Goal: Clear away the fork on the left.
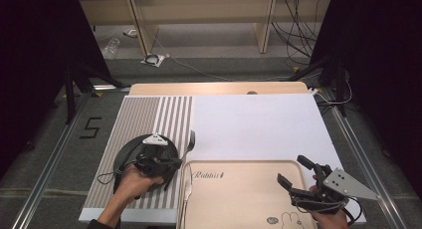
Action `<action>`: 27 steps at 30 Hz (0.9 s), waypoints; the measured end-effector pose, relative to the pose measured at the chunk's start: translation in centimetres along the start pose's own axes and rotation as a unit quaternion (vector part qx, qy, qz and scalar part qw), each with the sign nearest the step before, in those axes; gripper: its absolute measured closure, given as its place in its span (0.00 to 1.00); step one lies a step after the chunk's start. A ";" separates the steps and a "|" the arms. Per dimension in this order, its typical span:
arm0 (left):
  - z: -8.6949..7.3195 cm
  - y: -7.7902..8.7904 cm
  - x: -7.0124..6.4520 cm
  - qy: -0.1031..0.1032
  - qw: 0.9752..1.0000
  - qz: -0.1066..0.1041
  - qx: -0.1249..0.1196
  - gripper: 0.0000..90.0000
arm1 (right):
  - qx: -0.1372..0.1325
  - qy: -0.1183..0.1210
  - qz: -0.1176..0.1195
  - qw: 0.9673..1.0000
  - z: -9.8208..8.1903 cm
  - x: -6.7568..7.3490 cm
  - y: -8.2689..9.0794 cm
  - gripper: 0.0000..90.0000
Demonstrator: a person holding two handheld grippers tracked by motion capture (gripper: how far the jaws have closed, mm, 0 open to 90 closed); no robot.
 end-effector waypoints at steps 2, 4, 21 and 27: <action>-0.3 -0.2 -0.6 -0.001 1.000 -0.008 0.005 0.93 | 0.002 0.001 0.000 1.000 -0.1 -0.1 0.0 0.19; -0.6 -0.4 -1.1 -0.003 1.000 -0.013 0.008 0.93 | 0.001 0.002 0.001 1.000 0.0 0.0 0.0 0.19; -2.5 -1.3 -4.3 -0.010 0.998 -0.054 0.040 0.93 | 0.001 0.003 0.001 1.000 0.0 0.2 0.0 0.19; -3.1 -1.8 -5.2 -0.013 0.996 -0.062 0.059 0.93 | 0.002 0.003 0.002 1.000 0.0 0.2 0.0 0.19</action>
Point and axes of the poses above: each handheld gripper's, and its own axes: y roughly backward along the jaws, z roughly out of its top, x roughly to its left, the point moved 5 cm from there along -y, roughly forward along the jaws, and after that the axes turned 5 degrees about y, right-handed, at the moved point
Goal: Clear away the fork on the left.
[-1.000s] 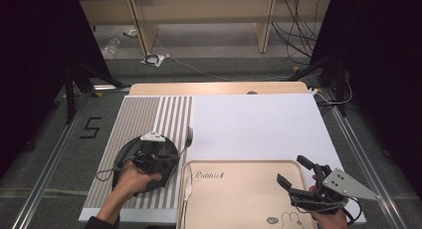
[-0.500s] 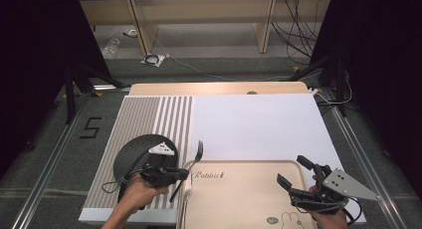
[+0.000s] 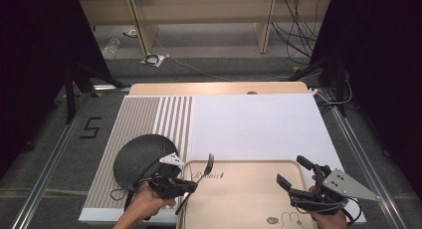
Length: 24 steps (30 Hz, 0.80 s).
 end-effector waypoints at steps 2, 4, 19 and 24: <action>-0.1 -0.2 0.0 0.002 1.000 -0.001 0.003 0.93 | -0.001 0.001 0.000 1.000 0.0 0.0 0.0 0.19; -0.3 -0.4 -0.1 0.004 1.000 -0.003 0.010 0.93 | 0.000 0.000 0.001 1.000 0.0 0.0 0.0 0.19; -1.3 -2.2 -2.9 -0.032 0.997 -0.019 0.068 0.93 | 0.001 0.003 0.002 1.000 0.0 0.1 0.0 0.19; -1.5 -2.7 -3.6 -0.045 0.996 -0.020 0.080 0.93 | 0.000 0.002 0.002 1.000 0.0 0.1 -0.1 0.19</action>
Point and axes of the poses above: each handheld gripper's, and its own axes: y roughly backward along the jaws, z roughly out of its top, x roughly to its left, the point moved 5 cm from there along -y, roughly forward along the jaws, and after that the axes turned 5 degrees about y, right-handed, at the moved point
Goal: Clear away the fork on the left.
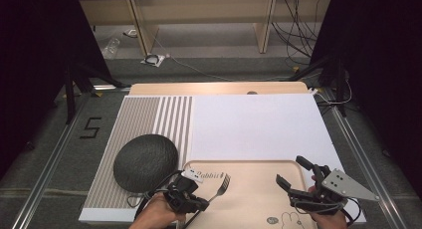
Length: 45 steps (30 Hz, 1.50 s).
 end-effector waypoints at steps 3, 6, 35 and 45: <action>0.0 -0.3 -0.2 -0.001 1.000 0.001 0.004 0.93 | 0.002 -0.001 0.000 1.000 0.0 0.0 0.0 0.19; -0.1 -1.0 -0.4 0.000 1.000 0.000 0.012 0.93 | 0.001 -0.001 0.000 1.000 0.0 0.0 0.0 0.19; -0.8 -4.1 -1.8 -0.026 0.996 0.033 0.078 0.92 | 0.001 -0.001 0.001 1.000 0.0 0.0 -0.1 0.19; 0.1 -3.8 -3.5 -0.049 0.999 0.002 0.020 0.65 | 0.000 0.000 0.000 1.000 0.0 0.1 -0.1 0.19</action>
Point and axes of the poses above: each handheld gripper's, and its own axes: y roughly backward along the jaws, z roughly out of its top, x roughly to its left, the point moved 5 cm from there along -y, roughly forward along the jaws, and after that the axes turned 5 degrees about y, right-handed, at the moved point
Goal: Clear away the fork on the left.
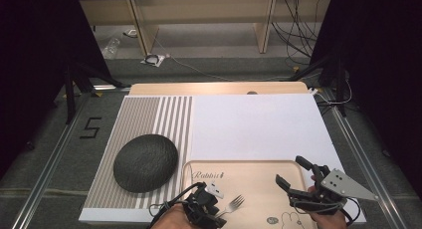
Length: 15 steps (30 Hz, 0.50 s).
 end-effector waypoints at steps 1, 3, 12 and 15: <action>0.1 0.0 -0.1 -0.005 1.000 -0.005 -0.007 0.71 | 0.000 0.000 0.000 1.000 0.0 0.0 0.0 0.19; 0.1 -0.1 -0.3 -0.012 1.000 -0.008 -0.018 0.83 | 0.000 0.001 0.000 1.000 0.0 0.0 0.0 0.19; -0.2 -1.4 -0.9 -0.040 0.999 0.003 -0.003 0.99 | -0.001 0.002 0.000 1.000 0.0 0.0 0.0 0.19; -0.3 -1.8 -0.9 -0.047 0.999 0.012 0.004 0.99 | 0.000 0.002 0.000 1.000 0.0 0.0 0.0 0.19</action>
Point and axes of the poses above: each handheld gripper's, and its own axes: y roughly backward along the jaws, z roughly out of its top, x roughly to its left, the point moved 5 cm from there along -y, roughly forward along the jaws, and after that the axes turned 5 degrees about y, right-handed, at the moved point
